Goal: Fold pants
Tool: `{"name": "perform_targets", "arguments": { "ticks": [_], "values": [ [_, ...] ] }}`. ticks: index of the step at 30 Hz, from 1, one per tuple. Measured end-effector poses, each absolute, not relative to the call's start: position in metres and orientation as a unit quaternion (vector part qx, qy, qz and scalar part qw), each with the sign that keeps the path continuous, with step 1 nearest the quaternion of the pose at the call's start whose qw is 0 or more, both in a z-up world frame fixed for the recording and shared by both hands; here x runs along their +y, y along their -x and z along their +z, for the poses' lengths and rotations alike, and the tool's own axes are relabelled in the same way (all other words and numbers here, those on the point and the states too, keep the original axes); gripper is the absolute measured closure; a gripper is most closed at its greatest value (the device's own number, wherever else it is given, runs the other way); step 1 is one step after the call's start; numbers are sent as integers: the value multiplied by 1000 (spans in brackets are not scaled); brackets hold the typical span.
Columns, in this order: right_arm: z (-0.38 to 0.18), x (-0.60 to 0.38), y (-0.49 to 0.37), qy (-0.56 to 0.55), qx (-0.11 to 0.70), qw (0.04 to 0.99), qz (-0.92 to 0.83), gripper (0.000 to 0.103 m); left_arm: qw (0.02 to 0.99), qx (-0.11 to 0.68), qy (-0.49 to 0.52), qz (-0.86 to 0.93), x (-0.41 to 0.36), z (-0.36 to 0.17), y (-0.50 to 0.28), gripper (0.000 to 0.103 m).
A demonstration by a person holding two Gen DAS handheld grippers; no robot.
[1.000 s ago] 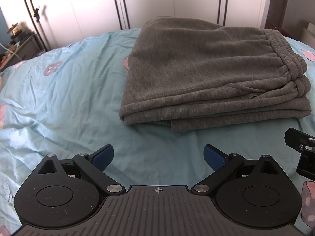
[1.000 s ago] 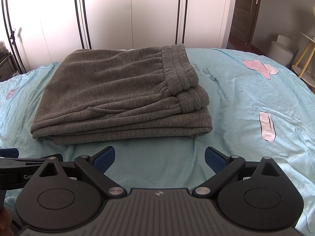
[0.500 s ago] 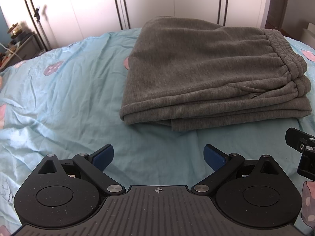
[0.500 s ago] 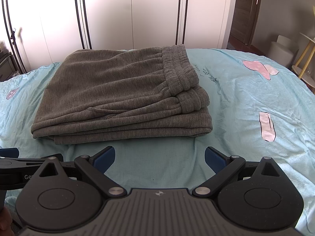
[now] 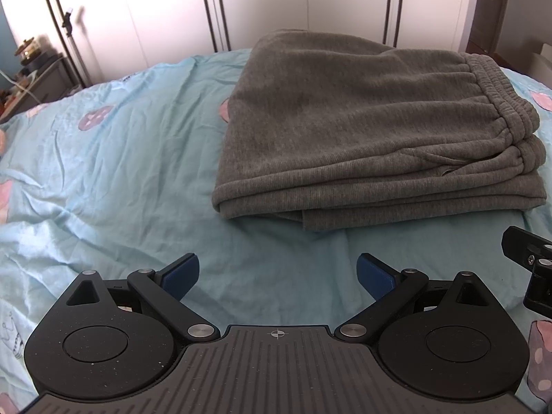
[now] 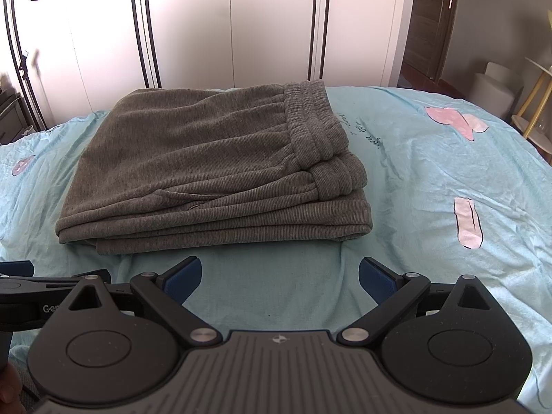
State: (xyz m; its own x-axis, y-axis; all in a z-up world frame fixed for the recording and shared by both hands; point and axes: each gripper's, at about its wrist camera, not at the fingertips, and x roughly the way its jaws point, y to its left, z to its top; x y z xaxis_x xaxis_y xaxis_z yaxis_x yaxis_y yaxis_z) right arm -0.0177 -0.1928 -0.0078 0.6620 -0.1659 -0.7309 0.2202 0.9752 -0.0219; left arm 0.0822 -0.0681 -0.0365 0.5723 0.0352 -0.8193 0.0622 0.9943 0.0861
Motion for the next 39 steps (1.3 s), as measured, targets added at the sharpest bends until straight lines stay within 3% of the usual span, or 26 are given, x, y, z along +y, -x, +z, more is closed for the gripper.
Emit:
{"name": "perform_targets", "arguments": {
  "ticks": [39],
  "values": [
    [-7, -192, 18, -35, 396, 912, -105, 5, 887, 458, -54, -5, -70, -34, -81, 2]
  ]
}}
